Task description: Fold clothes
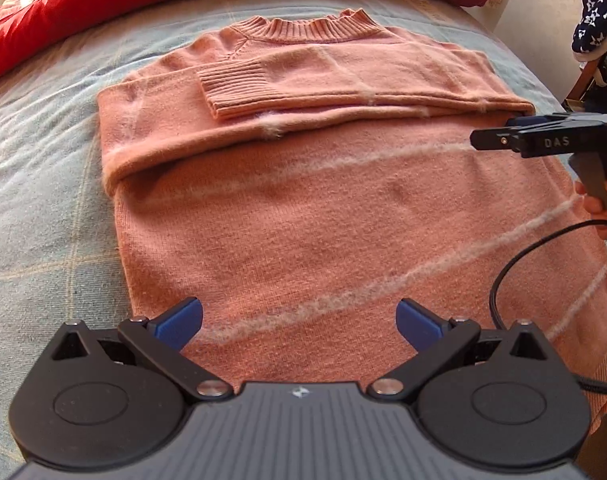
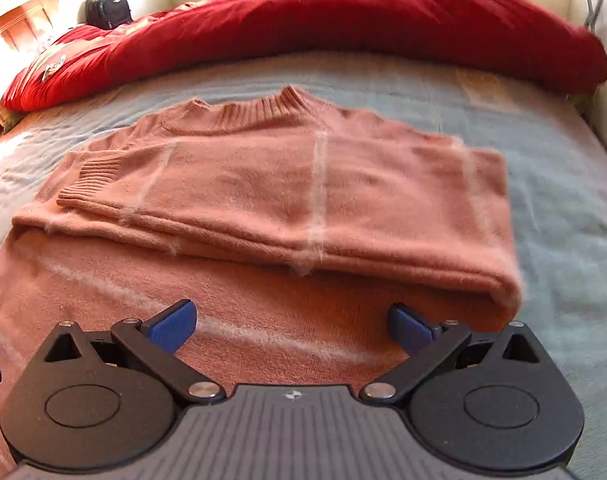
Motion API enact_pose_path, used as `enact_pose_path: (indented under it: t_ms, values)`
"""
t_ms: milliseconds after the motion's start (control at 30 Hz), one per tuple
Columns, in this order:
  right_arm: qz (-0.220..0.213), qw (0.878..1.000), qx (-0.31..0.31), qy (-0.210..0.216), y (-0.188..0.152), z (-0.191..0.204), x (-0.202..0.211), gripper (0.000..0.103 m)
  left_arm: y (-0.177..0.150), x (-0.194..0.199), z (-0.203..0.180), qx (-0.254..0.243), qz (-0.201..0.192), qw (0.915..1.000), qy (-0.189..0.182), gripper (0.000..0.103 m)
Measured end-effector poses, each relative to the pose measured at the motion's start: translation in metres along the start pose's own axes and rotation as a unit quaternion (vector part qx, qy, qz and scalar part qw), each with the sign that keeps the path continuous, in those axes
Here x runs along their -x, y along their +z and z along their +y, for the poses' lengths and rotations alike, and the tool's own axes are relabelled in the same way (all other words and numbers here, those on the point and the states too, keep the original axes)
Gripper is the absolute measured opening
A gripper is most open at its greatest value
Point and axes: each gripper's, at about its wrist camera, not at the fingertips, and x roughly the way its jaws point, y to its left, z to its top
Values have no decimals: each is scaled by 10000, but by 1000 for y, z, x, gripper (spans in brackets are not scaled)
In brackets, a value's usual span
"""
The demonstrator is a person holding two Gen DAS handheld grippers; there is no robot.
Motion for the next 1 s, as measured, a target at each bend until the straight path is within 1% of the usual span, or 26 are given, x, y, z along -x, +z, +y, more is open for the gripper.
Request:
enact_pose_path:
  t_ms: [133, 233, 333, 367, 433, 500, 567, 667, 733, 800, 933, 1000]
  values:
    - [14, 9998, 46, -191, -32, -6, 21, 103, -14, 4, 20, 119, 45, 9999, -74, 102]
    - [258, 9986, -247, -402, -55, -7, 41, 103, -17, 9, 28, 118, -20, 9997, -205, 102]
    - [427, 9961, -394, -660, -57, 0, 55, 103, -7, 13, 29, 35, -245, 9989, -400, 102]
    - [373, 9953, -474, -759, -55, 3, 59, 103, -2, 13, 29, -22, -352, 9982, -482, 102]
    - [200, 9956, -544, -733, -52, 8, 62, 103, 10, 11, 26, -143, -538, 9966, -615, 102]
    - [29, 9956, -613, -706, -50, 14, 65, 103, 19, 4, 22, -209, -624, 9954, -694, 102]
    - [61, 9961, -528, -704, -59, 16, 65, 103, 20, -3, 20, -232, -620, 9948, -779, 102]
    - [109, 9967, -400, -700, -73, 20, 66, 103, 5, -15, 21, -15, -377, 9964, -756, 102]
    - [140, 9970, -315, -698, -82, 22, 67, 103, -10, -14, 21, 18, -395, 9972, -628, 102]
    - [172, 9972, -230, -696, -92, 25, 68, 103, -18, -11, 19, 29, -405, 9979, -497, 102]
    - [247, 9975, -63, -660, -106, 28, 71, 103, -13, -8, 12, 332, -319, 9987, -232, 102]
    - [299, 9978, 14, -598, -108, 27, 74, 103, -6, -5, 9, 585, -396, 9971, -271, 102]
